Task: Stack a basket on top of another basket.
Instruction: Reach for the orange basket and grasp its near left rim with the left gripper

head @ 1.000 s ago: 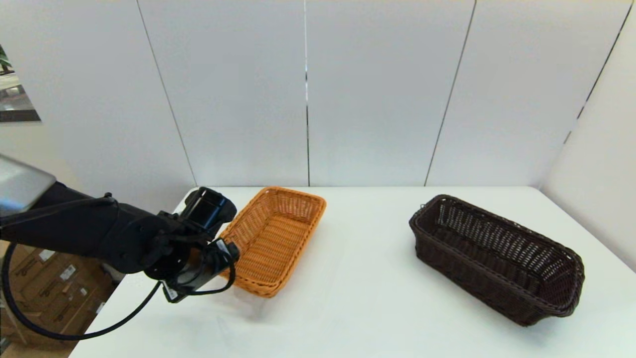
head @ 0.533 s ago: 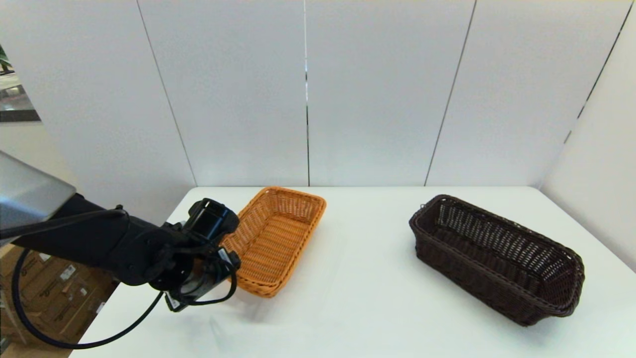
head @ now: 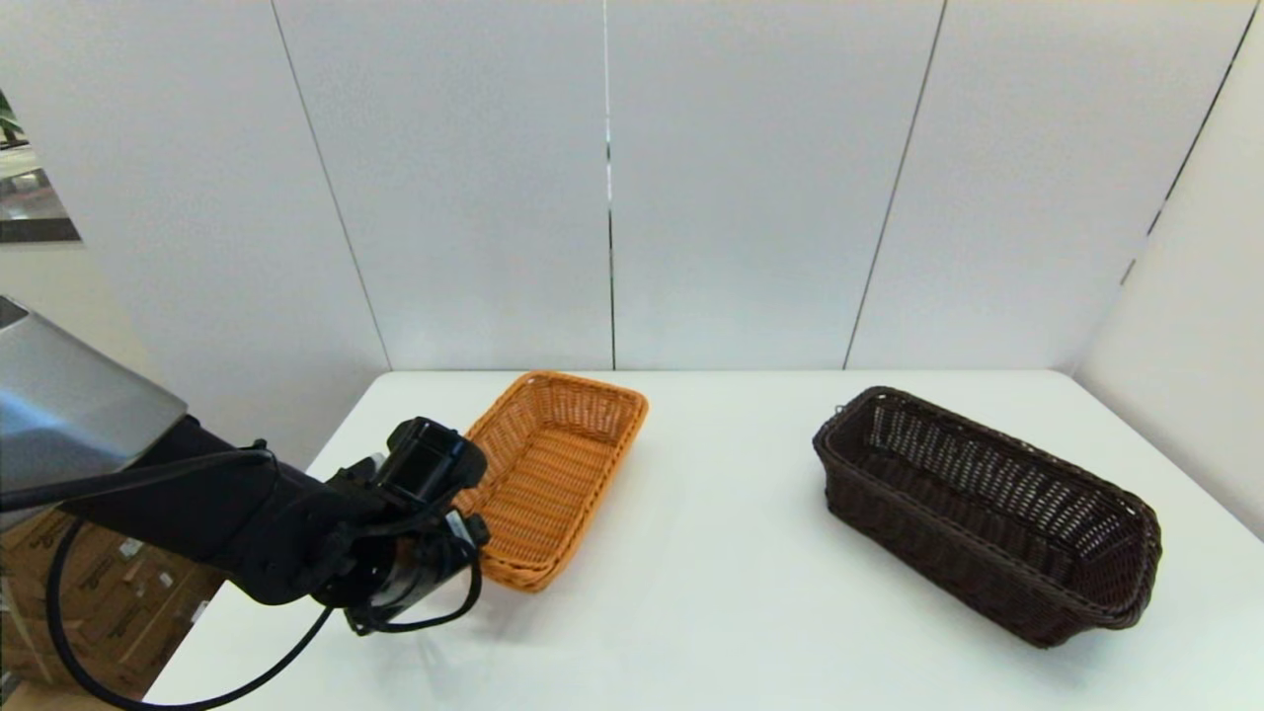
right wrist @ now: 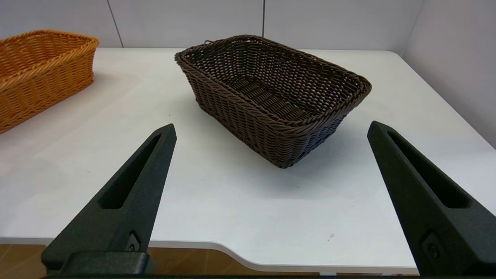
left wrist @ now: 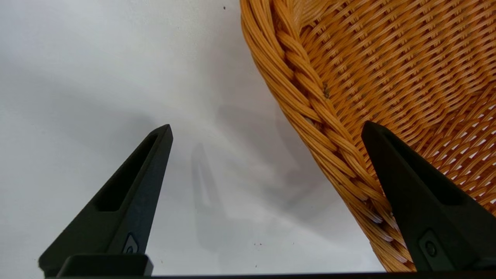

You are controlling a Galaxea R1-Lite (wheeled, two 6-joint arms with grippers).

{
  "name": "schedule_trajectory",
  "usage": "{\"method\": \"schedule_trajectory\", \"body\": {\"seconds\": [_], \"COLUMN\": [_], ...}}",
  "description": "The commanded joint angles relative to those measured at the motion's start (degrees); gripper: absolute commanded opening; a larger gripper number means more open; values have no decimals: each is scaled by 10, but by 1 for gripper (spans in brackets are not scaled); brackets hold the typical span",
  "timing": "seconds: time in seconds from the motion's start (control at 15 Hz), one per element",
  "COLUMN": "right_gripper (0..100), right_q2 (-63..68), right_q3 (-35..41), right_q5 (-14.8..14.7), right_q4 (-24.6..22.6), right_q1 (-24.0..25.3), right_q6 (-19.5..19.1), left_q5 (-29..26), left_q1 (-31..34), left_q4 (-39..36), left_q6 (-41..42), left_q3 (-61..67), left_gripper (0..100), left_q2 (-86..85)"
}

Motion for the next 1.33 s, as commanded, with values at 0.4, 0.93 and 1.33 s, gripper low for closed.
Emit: {"method": "schedule_trajectory", "body": {"seconds": [0.4,0.93,1.33], "right_gripper": [100,100,100], "right_q2": [1,1,0], "right_q3": [0,0,0], "right_q5": [0,0,0], "right_q4": [0,0,0], "right_q1": [0,0,0], "right_q6": [0,0,0], "left_q5": [-12,-11,-10], "left_q1": [11,11,13], "left_q4": [2,0,0], "left_q6": [-3,-1,-1], "left_q3": [-1,-6,-7], "left_gripper": [100,0,0], "left_q2": [-1,-2,-1]}}
